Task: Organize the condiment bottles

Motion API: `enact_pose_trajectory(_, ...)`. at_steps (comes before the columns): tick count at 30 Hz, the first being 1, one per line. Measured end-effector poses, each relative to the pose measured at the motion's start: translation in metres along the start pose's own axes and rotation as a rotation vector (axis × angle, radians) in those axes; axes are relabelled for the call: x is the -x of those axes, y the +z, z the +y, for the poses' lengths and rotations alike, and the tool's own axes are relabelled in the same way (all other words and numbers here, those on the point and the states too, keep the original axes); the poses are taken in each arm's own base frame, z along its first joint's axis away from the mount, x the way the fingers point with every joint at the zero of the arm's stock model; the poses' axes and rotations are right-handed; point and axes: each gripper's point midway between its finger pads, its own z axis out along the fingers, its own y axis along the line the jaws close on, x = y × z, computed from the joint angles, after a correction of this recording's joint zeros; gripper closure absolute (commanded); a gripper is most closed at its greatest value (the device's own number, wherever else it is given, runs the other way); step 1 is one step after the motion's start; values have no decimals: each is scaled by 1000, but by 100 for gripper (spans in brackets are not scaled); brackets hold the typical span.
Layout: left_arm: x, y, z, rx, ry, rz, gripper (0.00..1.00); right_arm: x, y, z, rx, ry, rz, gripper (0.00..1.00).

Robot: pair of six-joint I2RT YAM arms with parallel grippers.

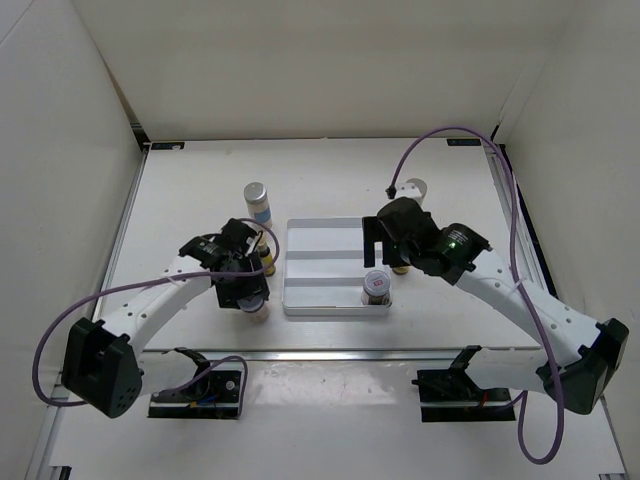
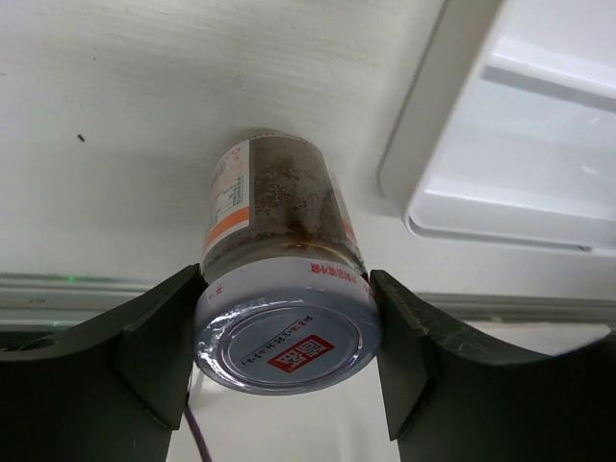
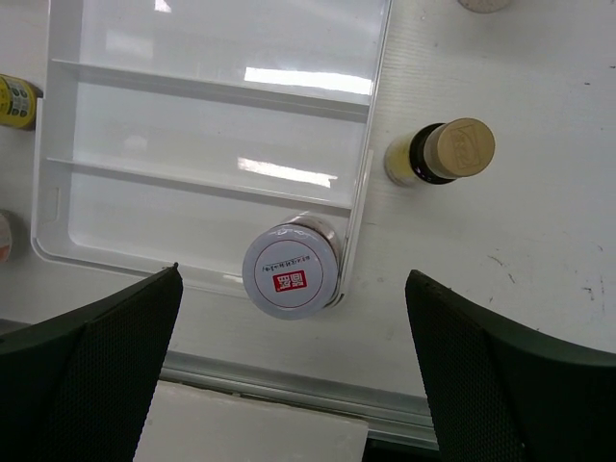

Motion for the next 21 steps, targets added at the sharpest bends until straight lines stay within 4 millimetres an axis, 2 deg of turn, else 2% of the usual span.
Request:
enact_pose_trajectory(4,12,-34,-20,-22,71,-41,65,1,-1,-4,-15,2,-10,0)
enact_pose_trajectory(8,33,-80,-61,-126,143,-137,66,3,-6,-11,-29,11,-30,0)
enact_pose_trajectory(11,41,-97,-85,-174,184,-179,66,6,-10,-17,-40,23,-48,0)
enact_pose_trajectory(14,40,-85,-99,-164,218,-152,66,7,-14,-23,-50,34,-60,0)
enact_pose_trajectory(21,23,-11,-110,-40,289,-16,66,8,-21,-36,-78,53,-85,0)
